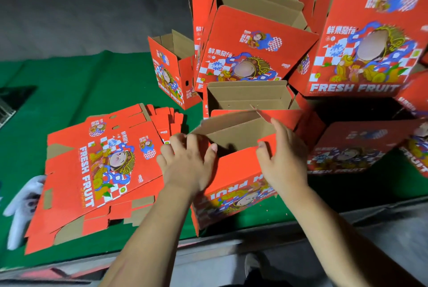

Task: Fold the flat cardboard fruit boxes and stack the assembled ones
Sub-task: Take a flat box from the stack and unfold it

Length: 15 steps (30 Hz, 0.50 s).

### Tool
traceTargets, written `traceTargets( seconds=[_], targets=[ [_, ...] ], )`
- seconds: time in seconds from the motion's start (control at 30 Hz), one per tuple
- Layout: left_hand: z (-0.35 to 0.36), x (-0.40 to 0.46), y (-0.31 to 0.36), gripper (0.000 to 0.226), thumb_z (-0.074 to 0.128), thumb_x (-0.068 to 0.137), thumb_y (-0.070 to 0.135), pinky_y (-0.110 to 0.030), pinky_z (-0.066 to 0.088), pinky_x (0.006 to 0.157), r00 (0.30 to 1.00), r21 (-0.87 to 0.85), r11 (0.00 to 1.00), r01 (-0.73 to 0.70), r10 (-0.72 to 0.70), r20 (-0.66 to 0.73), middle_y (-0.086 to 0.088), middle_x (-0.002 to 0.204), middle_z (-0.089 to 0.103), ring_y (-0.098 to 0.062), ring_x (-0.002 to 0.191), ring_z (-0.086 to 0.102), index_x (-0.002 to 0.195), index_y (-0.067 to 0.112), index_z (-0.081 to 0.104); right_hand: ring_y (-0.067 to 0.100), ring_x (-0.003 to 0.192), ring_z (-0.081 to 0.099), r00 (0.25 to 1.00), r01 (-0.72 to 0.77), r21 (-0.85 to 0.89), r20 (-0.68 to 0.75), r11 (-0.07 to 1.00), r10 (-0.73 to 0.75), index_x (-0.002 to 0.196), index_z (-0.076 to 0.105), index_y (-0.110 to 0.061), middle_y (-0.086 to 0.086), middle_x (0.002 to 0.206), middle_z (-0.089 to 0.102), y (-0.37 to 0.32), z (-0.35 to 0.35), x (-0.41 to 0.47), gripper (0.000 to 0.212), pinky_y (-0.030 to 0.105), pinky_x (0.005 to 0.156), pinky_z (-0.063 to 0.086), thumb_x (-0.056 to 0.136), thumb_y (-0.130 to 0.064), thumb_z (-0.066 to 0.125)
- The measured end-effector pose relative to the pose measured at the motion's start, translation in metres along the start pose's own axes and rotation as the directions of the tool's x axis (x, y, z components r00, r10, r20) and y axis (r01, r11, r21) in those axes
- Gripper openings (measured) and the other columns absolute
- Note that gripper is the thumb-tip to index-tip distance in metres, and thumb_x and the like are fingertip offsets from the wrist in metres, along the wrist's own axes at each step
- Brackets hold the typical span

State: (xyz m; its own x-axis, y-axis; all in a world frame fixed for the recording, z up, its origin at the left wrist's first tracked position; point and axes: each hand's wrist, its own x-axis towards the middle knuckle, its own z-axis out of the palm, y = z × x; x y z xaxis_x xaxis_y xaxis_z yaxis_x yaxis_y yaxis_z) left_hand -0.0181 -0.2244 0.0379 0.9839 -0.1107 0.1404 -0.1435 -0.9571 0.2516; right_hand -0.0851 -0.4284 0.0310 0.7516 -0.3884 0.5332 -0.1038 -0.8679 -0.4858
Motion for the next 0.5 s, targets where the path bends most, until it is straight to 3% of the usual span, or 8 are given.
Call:
traceTargets(
  seconds=[0.1, 0.2, 0.23, 0.3, 0.37, 0.4, 0.43, 0.5],
  targets=[
    [-0.007, 0.019, -0.003, 0.060, 0.042, 0.096, 0.068, -0.049, 0.034, 0.102, 1.000, -0.140, 0.990, -0.004, 0.006, 0.012, -0.011, 0.136, 0.050, -0.040, 0.121, 0.048, 0.141, 0.028, 0.036, 0.037, 0.121, 0.062, 0.999, 0.019, -0.010, -0.045, 1.000, -0.020, 0.131, 0.064, -0.003, 0.014, 0.131, 0.066, 0.004, -0.003, -0.007, 0.046, 0.052, 0.101, 0.047, 0.089, -0.022, 0.061],
    [-0.008, 0.025, -0.002, 0.054, 0.041, 0.099, 0.062, -0.046, 0.033, 0.102, 0.997, -0.401, 0.913, -0.072, 0.067, -0.025, -0.001, 0.138, 0.058, -0.037, 0.116, 0.048, 0.148, 0.038, 0.036, 0.036, 0.124, 0.062, 0.999, -0.006, -0.101, 0.041, 0.995, 0.010, 0.111, 0.076, -0.009, 0.013, 0.128, 0.069, 0.008, -0.005, -0.008, 0.034, 0.050, 0.103, 0.046, 0.093, -0.029, 0.056],
    [-0.007, 0.021, -0.002, 0.049, 0.036, 0.099, 0.063, -0.044, 0.032, 0.102, 0.996, -0.515, 0.852, -0.090, 0.062, -0.071, 0.003, 0.130, 0.062, -0.034, 0.113, 0.047, 0.141, 0.040, 0.044, 0.037, 0.120, 0.062, 0.997, -0.014, -0.135, 0.075, 0.991, 0.024, 0.103, 0.077, -0.009, 0.014, 0.124, 0.070, 0.010, -0.007, -0.004, 0.036, 0.049, 0.100, 0.047, 0.096, -0.032, 0.052],
    [-0.004, 0.011, -0.005, 0.051, 0.025, 0.098, 0.069, -0.045, 0.033, 0.099, 0.994, -0.693, 0.717, -0.075, -0.001, -0.109, 0.010, 0.100, 0.065, -0.032, 0.107, 0.047, 0.107, 0.034, 0.061, 0.042, 0.100, 0.064, 0.997, -0.024, -0.155, 0.070, 0.988, 0.035, 0.096, 0.071, -0.005, 0.018, 0.103, 0.069, 0.013, -0.009, 0.008, 0.045, 0.052, 0.086, 0.050, 0.103, -0.036, 0.039],
    [0.000, 0.005, -0.009, 0.051, 0.035, 0.094, 0.075, -0.045, 0.032, 0.095, 0.994, -0.648, 0.756, -0.086, 0.023, -0.104, 0.014, 0.092, 0.057, -0.031, 0.106, 0.046, 0.081, 0.032, 0.059, 0.039, 0.093, 0.061, 0.979, -0.200, 0.058, 0.039, 0.978, 0.198, 0.099, 0.065, -0.008, 0.017, 0.096, 0.062, 0.013, -0.012, 0.028, 0.053, 0.053, 0.083, 0.050, 0.101, -0.052, 0.035],
    [0.003, 0.004, -0.010, 0.047, 0.048, 0.087, 0.079, -0.046, 0.032, 0.096, 0.994, -0.555, 0.826, -0.100, 0.053, -0.100, 0.016, 0.102, 0.056, -0.030, 0.110, 0.044, 0.087, 0.034, 0.062, 0.036, 0.101, 0.059, 0.953, -0.300, 0.148, 0.090, 0.942, 0.289, 0.109, 0.064, -0.013, 0.016, 0.105, 0.061, 0.015, -0.013, 0.038, 0.059, 0.050, 0.091, 0.049, 0.094, -0.064, 0.041],
    [0.004, 0.005, -0.011, 0.051, 0.059, 0.079, 0.082, -0.048, 0.032, 0.100, 0.995, -0.442, 0.892, -0.092, 0.069, -0.068, 0.017, 0.117, 0.052, -0.030, 0.117, 0.040, 0.105, 0.039, 0.063, 0.033, 0.114, 0.055, 0.925, -0.351, 0.134, 0.206, 0.927, 0.320, 0.126, 0.060, -0.019, 0.015, 0.121, 0.057, 0.017, -0.014, 0.045, 0.069, 0.045, 0.100, 0.047, 0.085, -0.073, 0.050],
    [0.002, 0.009, -0.010, 0.084, 0.069, 0.066, 0.084, -0.053, 0.029, 0.106, 0.998, -0.279, 0.959, -0.041, 0.050, 0.025, 0.010, 0.139, 0.038, -0.031, 0.128, 0.032, 0.139, 0.048, 0.046, 0.031, 0.132, 0.047, 0.833, -0.223, -0.146, 0.485, 0.964, 0.266, 0.153, 0.031, -0.038, 0.010, 0.143, 0.041, 0.024, -0.011, 0.047, 0.102, 0.041, 0.104, 0.042, 0.068, -0.081, 0.067]
  ],
)
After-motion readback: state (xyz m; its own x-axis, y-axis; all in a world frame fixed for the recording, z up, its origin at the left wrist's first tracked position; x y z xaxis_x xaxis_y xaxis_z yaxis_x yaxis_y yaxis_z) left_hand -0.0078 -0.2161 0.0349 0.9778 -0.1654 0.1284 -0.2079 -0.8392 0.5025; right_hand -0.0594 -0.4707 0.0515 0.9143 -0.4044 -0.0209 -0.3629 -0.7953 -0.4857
